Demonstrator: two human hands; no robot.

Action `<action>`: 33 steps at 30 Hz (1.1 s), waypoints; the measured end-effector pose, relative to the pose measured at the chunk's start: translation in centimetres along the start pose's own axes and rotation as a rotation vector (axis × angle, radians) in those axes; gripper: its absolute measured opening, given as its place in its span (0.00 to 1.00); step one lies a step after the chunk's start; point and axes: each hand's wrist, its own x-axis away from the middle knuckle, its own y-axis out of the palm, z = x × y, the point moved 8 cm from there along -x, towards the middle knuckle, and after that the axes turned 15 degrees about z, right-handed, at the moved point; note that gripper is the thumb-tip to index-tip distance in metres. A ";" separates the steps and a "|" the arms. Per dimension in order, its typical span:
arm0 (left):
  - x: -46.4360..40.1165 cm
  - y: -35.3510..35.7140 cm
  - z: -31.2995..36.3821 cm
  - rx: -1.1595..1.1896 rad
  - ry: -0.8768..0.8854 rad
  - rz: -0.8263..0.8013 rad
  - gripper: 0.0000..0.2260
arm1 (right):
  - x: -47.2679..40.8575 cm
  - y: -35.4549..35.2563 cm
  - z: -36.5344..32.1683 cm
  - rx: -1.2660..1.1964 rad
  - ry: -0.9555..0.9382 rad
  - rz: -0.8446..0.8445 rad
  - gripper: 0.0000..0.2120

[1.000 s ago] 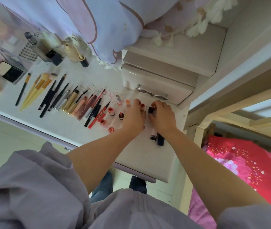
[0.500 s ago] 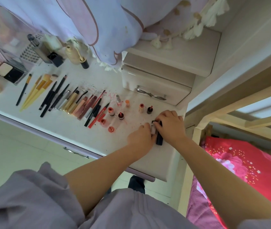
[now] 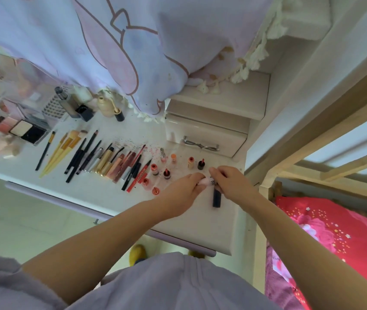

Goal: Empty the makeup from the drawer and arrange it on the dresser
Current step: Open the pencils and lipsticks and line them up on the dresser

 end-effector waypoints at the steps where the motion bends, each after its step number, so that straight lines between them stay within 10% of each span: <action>1: -0.2 -0.4 0.3 0.050 -0.003 -0.031 0.12 | 0.3 -0.5 -0.5 -0.017 -0.032 0.038 0.19; 7: -0.4 -2.3 2.1 0.416 -0.142 -0.244 0.10 | 1.9 -3.3 -3.5 -0.080 -0.259 0.169 0.10; 14: -0.1 -3.8 3.2 0.157 0.046 -0.258 0.11 | 2.8 -3.4 -3.4 -0.051 -0.095 -0.191 0.18; 17: 0.4 -3.9 3.0 0.233 -0.037 -0.309 0.12 | 3.0 -3.7 -3.6 -0.073 -0.114 -0.222 0.05; 33: 1.4 -4.0 2.5 0.311 -0.097 -0.389 0.10 | 4.0 -2.8 -3.8 -0.060 -0.064 -0.336 0.14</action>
